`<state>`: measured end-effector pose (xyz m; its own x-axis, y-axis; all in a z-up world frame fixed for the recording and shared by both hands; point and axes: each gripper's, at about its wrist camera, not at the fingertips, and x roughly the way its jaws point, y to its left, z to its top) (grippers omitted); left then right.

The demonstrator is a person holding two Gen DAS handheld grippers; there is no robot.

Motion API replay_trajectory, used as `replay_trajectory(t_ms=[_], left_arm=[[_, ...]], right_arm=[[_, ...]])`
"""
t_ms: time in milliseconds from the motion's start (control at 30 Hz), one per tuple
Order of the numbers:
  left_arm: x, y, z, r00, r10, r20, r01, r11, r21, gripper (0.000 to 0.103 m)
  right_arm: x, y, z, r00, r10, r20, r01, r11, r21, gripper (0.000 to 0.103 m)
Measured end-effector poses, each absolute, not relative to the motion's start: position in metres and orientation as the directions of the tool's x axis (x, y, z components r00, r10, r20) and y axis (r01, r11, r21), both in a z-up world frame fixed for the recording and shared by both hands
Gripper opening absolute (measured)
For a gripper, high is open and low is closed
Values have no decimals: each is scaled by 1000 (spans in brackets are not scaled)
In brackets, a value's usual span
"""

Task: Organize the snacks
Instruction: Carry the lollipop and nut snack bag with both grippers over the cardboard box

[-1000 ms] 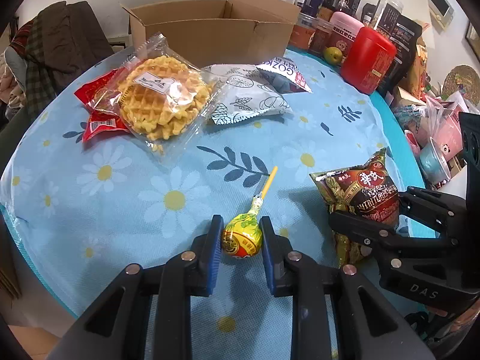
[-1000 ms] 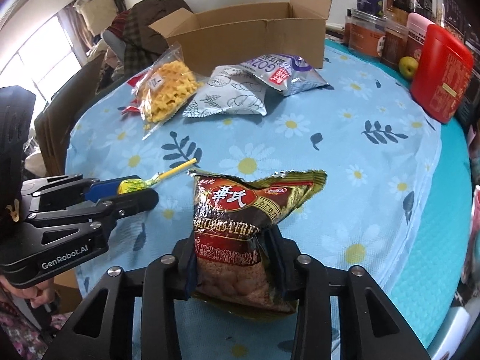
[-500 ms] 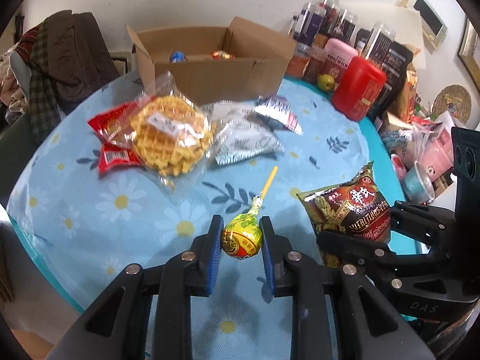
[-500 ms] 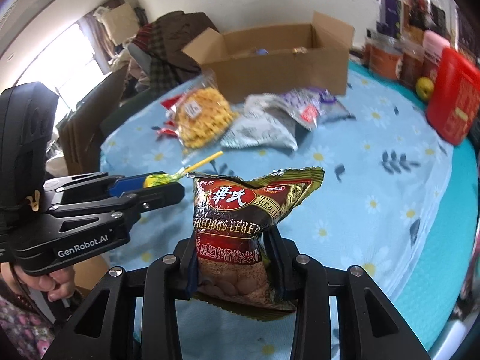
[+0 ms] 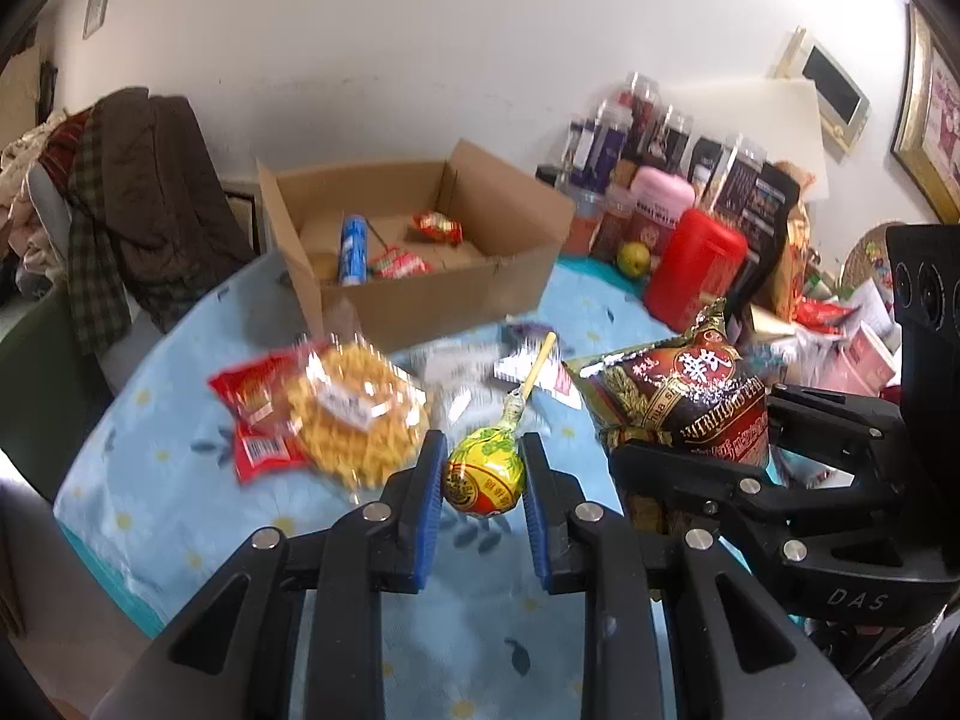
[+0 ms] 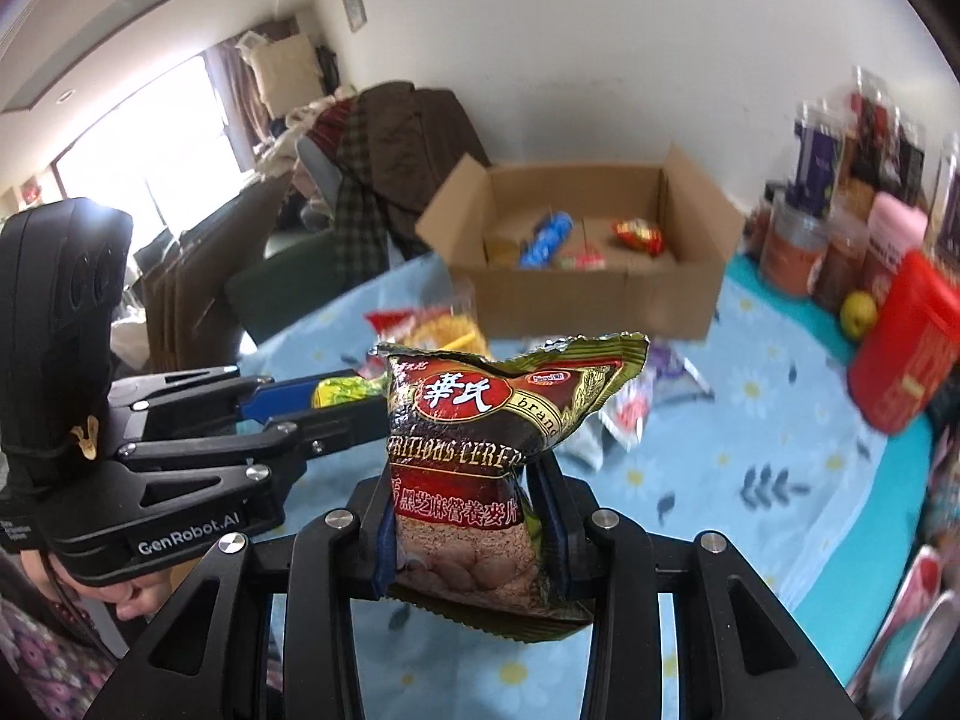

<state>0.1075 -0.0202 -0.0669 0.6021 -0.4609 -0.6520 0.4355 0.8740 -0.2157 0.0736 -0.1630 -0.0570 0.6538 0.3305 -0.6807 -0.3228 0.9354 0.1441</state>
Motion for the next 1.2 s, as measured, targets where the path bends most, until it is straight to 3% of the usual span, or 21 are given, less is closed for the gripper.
replay_trajectory(t_ms=[567, 1200], left_arm=[[165, -19, 7, 727, -473, -498, 458, 874, -162, 24], [288, -40, 27, 783, -434, -445, 425, 896, -126, 24]], right_arm=[[127, -163, 13, 754, 343, -561, -373, 926, 64, 37], [267, -191, 25, 785, 364, -501, -364, 926, 103, 37]])
